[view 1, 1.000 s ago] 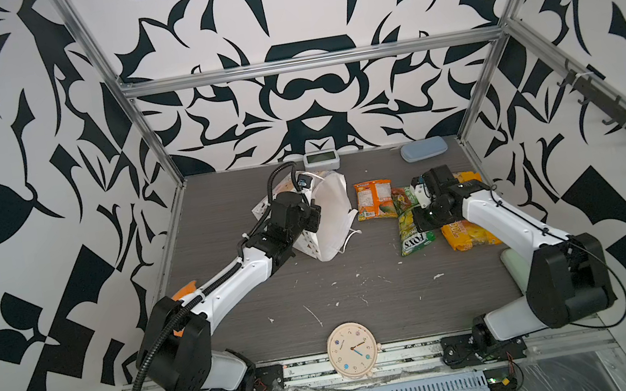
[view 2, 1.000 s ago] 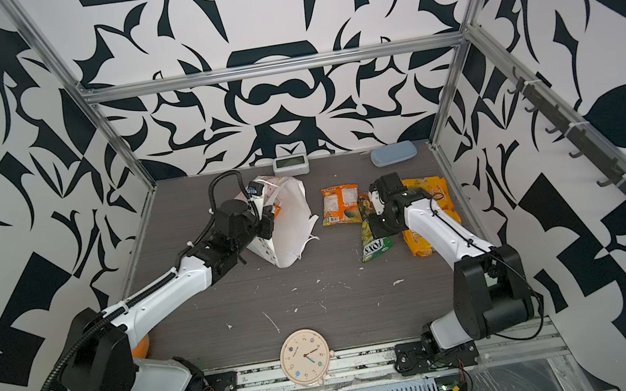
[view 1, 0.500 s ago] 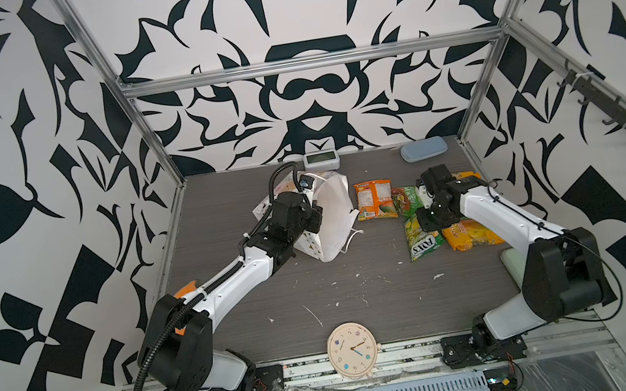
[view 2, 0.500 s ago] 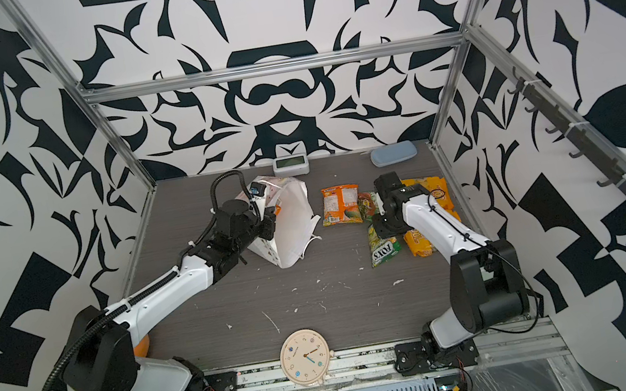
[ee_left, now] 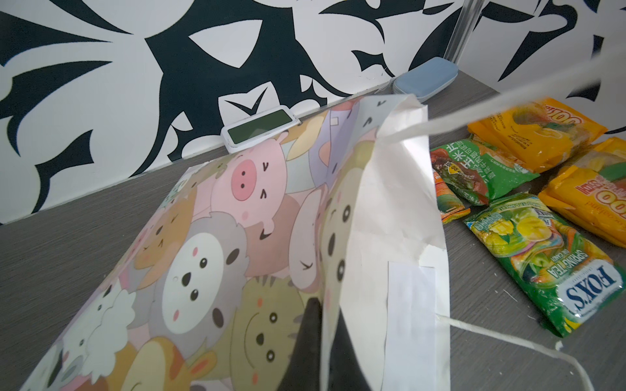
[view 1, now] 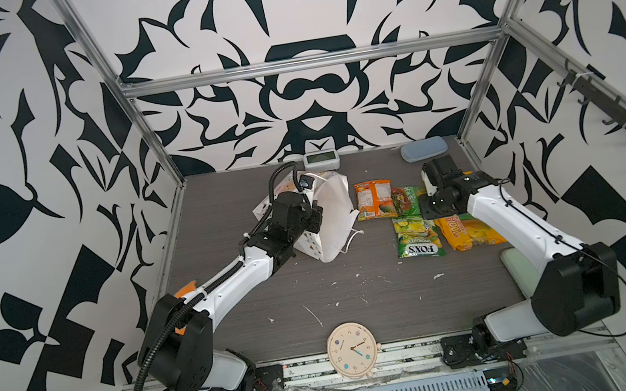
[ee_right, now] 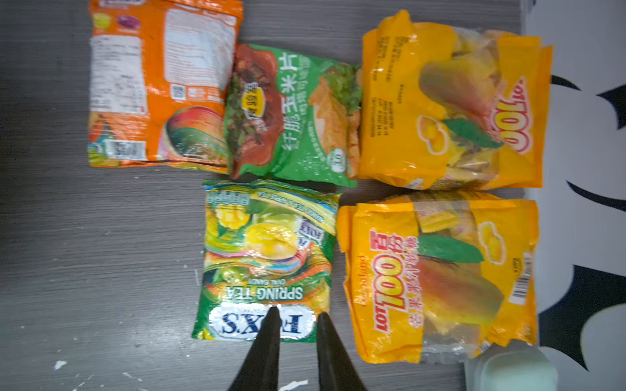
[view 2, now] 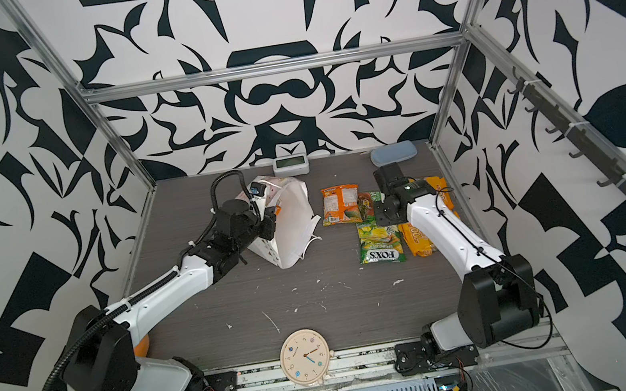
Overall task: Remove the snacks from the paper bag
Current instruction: 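Lower the green pack onto the table and open the right gripper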
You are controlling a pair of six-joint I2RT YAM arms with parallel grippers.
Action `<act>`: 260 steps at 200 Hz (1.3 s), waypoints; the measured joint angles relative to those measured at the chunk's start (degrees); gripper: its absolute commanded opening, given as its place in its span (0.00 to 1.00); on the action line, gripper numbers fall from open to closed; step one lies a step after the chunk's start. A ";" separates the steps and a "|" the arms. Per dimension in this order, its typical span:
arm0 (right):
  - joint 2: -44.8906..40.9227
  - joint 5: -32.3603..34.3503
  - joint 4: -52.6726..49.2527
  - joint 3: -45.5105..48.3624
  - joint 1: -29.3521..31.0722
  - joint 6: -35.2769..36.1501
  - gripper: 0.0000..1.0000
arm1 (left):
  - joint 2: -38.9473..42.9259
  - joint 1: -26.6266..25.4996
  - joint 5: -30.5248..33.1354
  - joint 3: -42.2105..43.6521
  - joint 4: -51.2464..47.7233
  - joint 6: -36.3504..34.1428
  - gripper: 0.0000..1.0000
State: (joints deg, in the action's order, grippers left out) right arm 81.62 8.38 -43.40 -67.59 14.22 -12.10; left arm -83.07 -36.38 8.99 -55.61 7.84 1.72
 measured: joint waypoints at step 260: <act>18.75 13.31 2.99 4.59 11.72 -9.03 0.53 | 0.00 0.00 -0.11 0.00 -0.15 -0.02 0.00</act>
State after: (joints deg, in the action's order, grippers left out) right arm 100.38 21.69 -40.40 -63.00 25.93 -21.12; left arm -83.07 -36.38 8.88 -55.61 7.68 1.69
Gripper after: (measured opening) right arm 0.524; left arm 0.045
